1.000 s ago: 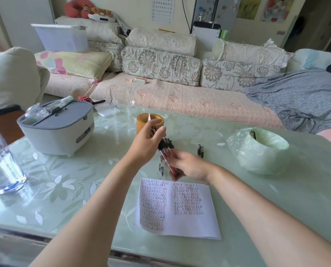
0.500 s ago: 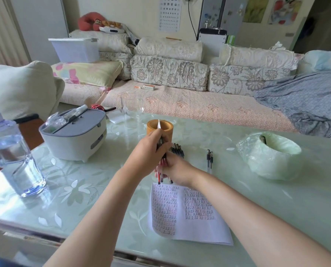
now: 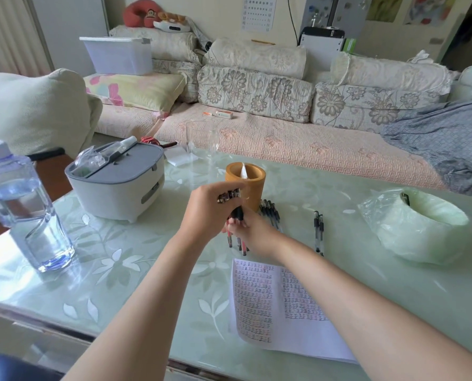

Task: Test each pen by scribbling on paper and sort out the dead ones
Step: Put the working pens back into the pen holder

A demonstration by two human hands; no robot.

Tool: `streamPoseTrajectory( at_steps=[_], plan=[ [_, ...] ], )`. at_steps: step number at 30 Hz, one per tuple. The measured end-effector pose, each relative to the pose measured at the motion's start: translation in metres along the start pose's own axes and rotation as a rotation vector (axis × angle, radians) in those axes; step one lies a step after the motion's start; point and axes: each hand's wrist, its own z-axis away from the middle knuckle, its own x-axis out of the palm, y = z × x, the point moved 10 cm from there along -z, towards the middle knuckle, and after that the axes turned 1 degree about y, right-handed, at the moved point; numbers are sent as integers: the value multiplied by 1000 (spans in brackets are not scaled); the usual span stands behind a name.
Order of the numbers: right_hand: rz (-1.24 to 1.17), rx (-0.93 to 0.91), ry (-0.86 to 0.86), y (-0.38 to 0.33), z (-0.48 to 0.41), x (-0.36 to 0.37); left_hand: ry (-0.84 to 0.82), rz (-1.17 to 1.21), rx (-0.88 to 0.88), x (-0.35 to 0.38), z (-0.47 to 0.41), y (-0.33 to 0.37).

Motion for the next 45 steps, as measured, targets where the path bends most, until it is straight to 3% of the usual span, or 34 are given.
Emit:
streamPoseTrajectory(
  at_steps=[4, 9, 13, 22, 27, 31, 36, 41, 45],
  plan=[
    [-88, 12, 57, -3, -3, -9, -2, 48, -50, 7, -1, -7],
    [-165, 90, 19, 10, -3, -1, -77, -37, 29, 10, -2, -1],
    [-263, 107, 80, 15, -3, -8, -21, -26, 35, -4, -7, -4],
    [-389, 95, 36, 17, 0, -1, -68, -80, 21, 4, -7, -16],
    [-391, 73, 230, 9, -6, -36, -9, 41, -79, -4, -21, -31],
    [-477, -51, 406, -14, -27, -85, 80, 94, -201, -9, -48, -57],
    [-433, -138, 583, -36, -68, -133, 21, 74, -215, 19, -71, -71],
    [-315, -60, 660, -27, -116, -132, -75, 61, -165, 52, -75, -76],
    [-213, 36, 638, -10, -130, -115, -54, 49, -133, 53, -77, -81]
  ],
)
